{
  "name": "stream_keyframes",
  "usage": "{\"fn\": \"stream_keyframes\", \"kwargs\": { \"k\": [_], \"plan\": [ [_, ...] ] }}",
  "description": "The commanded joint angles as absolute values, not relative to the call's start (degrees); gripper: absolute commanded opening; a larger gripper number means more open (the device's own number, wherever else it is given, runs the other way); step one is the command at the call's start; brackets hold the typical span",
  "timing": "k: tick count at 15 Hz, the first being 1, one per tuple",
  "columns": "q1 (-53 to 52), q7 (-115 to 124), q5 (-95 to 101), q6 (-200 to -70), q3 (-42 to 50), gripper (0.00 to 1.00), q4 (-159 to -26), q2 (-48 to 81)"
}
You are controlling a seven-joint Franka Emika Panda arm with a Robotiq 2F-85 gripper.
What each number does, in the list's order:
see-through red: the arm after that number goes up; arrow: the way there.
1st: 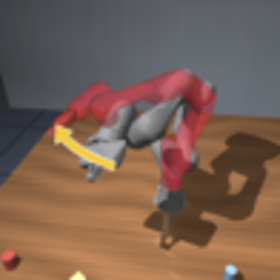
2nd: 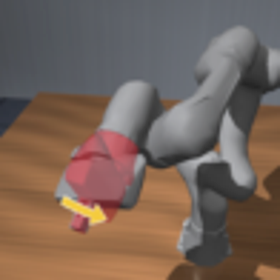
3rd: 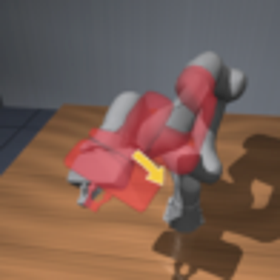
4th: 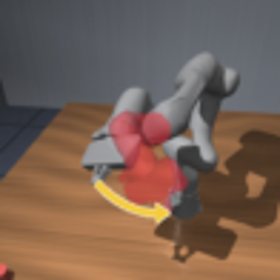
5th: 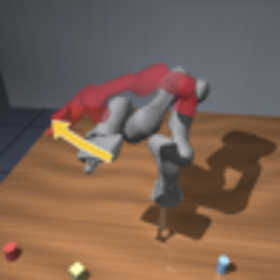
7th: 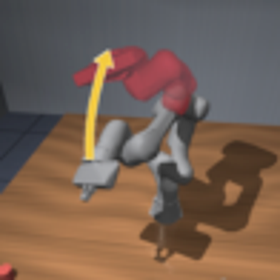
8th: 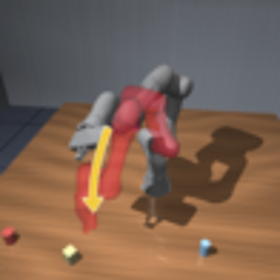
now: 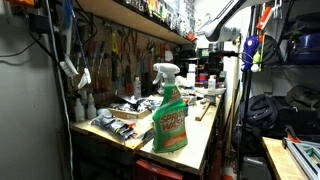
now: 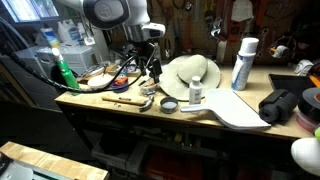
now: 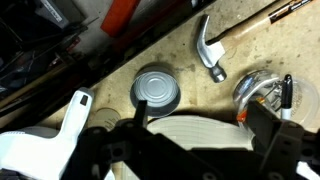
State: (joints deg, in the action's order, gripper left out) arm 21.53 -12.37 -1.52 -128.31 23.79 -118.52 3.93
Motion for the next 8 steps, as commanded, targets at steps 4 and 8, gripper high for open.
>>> {"fn": "stream_keyframes", "kwargs": {
  "k": [4, 8],
  "plan": [
    [23.9, 2.2, -2.0, -131.2, 24.6, 1.00, -114.9, 13.0],
    [25.5, 11.6, -4.2, -133.5, 25.2, 1.00, -112.1, 19.5]
  ]
}}
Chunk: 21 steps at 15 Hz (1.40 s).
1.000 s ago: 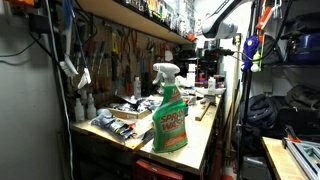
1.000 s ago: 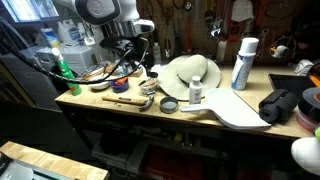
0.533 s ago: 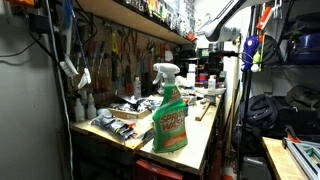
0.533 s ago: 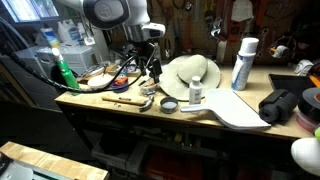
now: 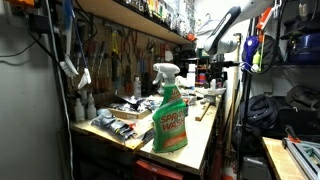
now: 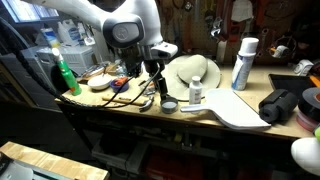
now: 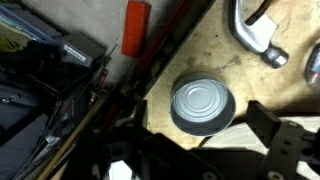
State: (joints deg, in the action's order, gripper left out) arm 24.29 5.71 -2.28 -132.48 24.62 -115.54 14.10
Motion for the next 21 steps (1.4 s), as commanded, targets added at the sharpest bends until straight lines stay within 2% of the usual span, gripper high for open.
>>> {"fn": "stream_keyframes", "kwargs": {
  "k": [1, 3, 4, 5, 7, 15, 17, 21],
  "plan": [
    [26.0, 13.4, -4.8, -133.4, 25.2, 1.00, -111.2, 21.1],
    [27.1, 15.6, -7.2, -133.0, 24.9, 1.00, -109.3, 23.6],
    [27.5, 16.5, -8.4, -132.5, 24.6, 0.97, -108.3, 24.6],
    [28.0, 17.1, -9.5, -132.1, 24.5, 0.79, -107.2, 25.6],
    [28.4, 17.6, -10.6, -131.2, 24.3, 0.68, -105.6, 27.4],
    [29.3, 18.2, -10.2, -125.8, 24.3, 0.06, -101.7, 31.5],
    [29.5, 17.6, -10.2, -124.6, 24.1, 0.00, -101.1, 31.3],
    [30.5, 10.0, -9.3, -116.6, 23.2, 0.01, -100.1, 26.3]
  ]
}}
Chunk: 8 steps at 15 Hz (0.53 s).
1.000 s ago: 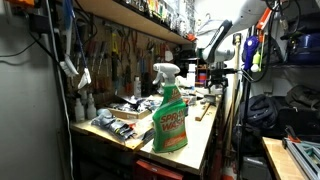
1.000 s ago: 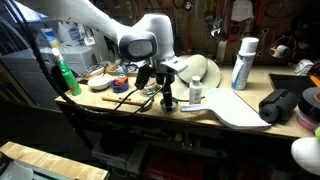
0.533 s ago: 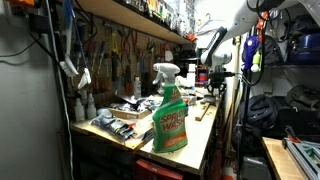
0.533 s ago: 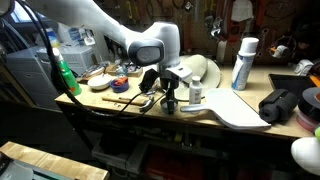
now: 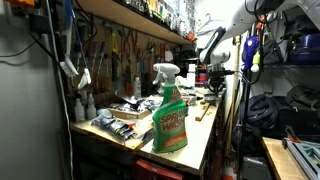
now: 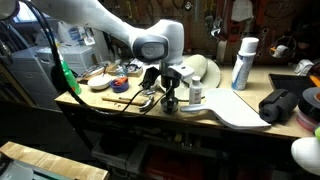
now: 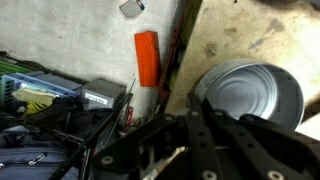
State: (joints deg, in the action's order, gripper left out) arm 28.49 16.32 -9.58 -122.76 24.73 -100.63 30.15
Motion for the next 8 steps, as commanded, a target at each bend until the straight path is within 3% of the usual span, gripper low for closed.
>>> {"fn": "stream_keyframes", "kwargs": {
  "k": [1, 8],
  "plan": [
    [30.6, 6.1, -8.3, -114.5, 23.2, 0.01, -100.3, 24.4],
    [27.2, -10.8, -5.0, -110.7, 22.2, 0.01, -109.6, 6.4]
  ]
}}
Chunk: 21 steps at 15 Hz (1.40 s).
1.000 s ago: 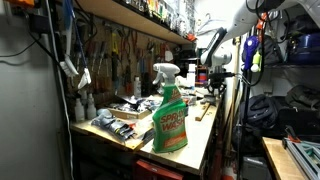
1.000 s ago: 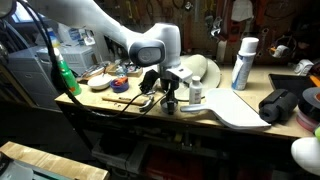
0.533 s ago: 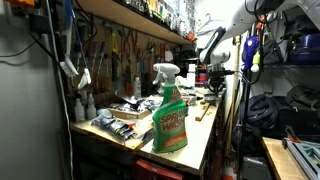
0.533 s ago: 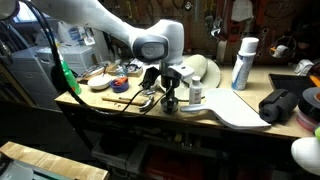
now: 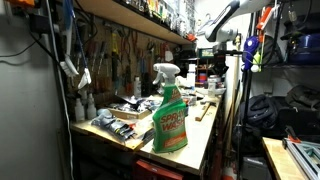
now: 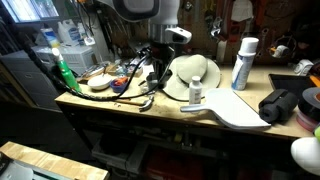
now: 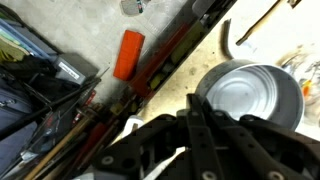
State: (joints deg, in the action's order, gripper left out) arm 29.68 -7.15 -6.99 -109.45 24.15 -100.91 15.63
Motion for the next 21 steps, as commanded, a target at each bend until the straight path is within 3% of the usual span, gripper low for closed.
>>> {"fn": "stream_keyframes", "kwargs": {
  "k": [1, 5, 6, 12, 21],
  "plan": [
    [26.0, -11.9, -4.5, -112.0, 21.5, 0.01, -112.0, 4.1],
    [21.1, -15.6, -1.8, -112.6, 18.0, 0.01, -121.1, -3.3],
    [22.1, -13.2, -3.7, -109.9, 19.4, 0.01, -113.8, 1.9],
    [21.6, -12.7, -3.6, -109.9, 19.6, 0.01, -113.7, 1.8],
    [9.4, -19.7, -2.4, -120.7, 8.3, 0.01, -124.0, -3.4]
  ]
}}
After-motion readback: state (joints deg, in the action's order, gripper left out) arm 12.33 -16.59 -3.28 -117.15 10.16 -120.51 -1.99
